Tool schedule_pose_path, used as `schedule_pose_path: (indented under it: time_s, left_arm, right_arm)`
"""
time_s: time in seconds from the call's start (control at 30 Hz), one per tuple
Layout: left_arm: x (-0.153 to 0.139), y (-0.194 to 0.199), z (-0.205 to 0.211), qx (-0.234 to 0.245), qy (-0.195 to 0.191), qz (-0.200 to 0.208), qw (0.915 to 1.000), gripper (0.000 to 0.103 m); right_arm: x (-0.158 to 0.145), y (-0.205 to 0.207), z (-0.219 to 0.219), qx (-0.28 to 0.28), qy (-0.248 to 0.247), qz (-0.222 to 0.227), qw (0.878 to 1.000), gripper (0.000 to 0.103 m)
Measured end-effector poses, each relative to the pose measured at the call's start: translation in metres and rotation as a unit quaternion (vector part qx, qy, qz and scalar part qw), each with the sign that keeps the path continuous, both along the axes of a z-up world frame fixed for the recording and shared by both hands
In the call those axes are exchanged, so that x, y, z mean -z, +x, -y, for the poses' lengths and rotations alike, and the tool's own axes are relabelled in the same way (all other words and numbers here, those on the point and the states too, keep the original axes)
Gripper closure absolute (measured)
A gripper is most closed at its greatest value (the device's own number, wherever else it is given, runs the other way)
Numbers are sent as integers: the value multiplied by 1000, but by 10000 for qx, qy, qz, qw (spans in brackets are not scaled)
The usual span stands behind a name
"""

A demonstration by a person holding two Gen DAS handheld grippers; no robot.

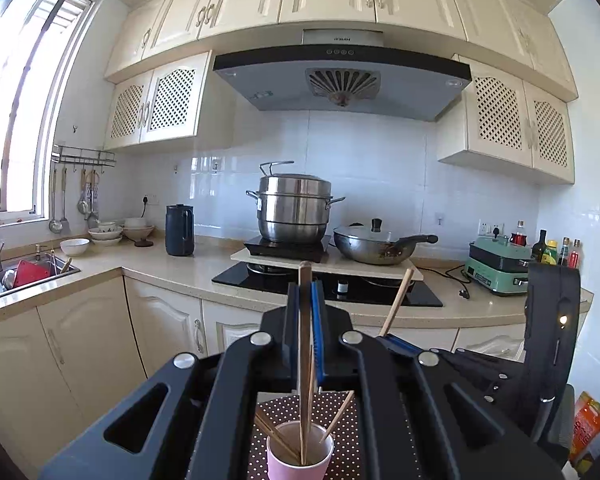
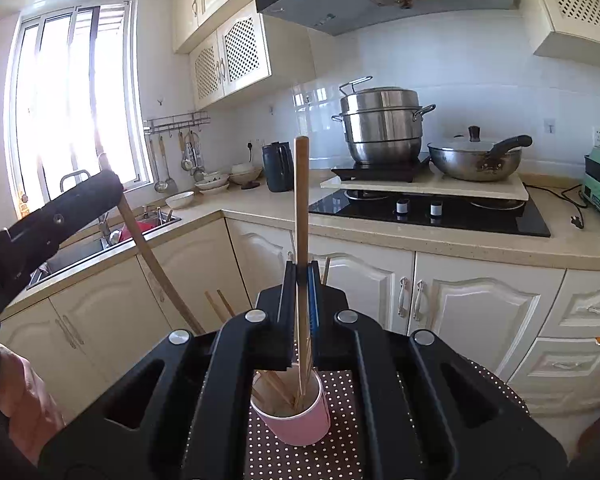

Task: Organize utensils
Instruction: 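Lower the chopstick into the pink cup and open the right gripper, then move the right gripper back down over the chopstick pile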

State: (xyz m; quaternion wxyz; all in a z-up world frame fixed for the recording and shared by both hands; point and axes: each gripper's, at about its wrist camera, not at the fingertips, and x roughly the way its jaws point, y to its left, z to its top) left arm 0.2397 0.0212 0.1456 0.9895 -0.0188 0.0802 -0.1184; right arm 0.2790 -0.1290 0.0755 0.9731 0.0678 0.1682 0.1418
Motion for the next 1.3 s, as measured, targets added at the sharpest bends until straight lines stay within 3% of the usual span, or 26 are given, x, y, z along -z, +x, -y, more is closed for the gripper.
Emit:
schedule_pose_path:
  time_s: [0.33, 0.43, 0.6, 0.67, 0.7, 0.73, 0.8, 1.0, 1.2, 1.3]
  left_arm:
    - [75, 52, -8, -90, 97, -1003, 9949, 96]
    - [88, 52, -11, -337, 244, -866, 9954, 96]
    - [95, 57, -17, -368, 241, -1115, 9928, 95]
    - [99, 59, -20, -415, 245, -1197, 9916, 93]
    - [99, 59, -20, -410, 228, -1233, 9913, 83]
    - [100, 58, -22, -389, 195, -1266, 9910, 78]
    - [102, 56, -24, -393, 188, -1276, 9909, 75]
    - [104, 41, -26, -494, 279, -1311, 9897, 74]
    - [101, 5, -26, -583, 405, -1185, 9904, 66]
    - [102, -19, -27, -553, 466, -1153, 9907, 63]
  right_arm:
    - [67, 39, -7, -379, -122, -1143, 9927, 97]
    - [81, 43, -5, -456, -125, -1420, 9887, 96]
    - [86, 38, -1, -488, -206, -1512, 9871, 94]
    - [86, 35, 0, -496, -268, -1577, 9859, 76]
    - [85, 32, 1, -449, -293, -1563, 9863, 43]
    - [83, 27, 3, -376, -295, -1466, 9880, 26]
    - [77, 17, 6, -259, -339, -1229, 9915, 26]
    - [68, -10, 14, -106, -439, -1110, 9928, 25]
    - [62, -39, 23, -116, -337, -920, 9951, 18]
    - [65, -60, 32, -301, -61, -835, 9960, 13]
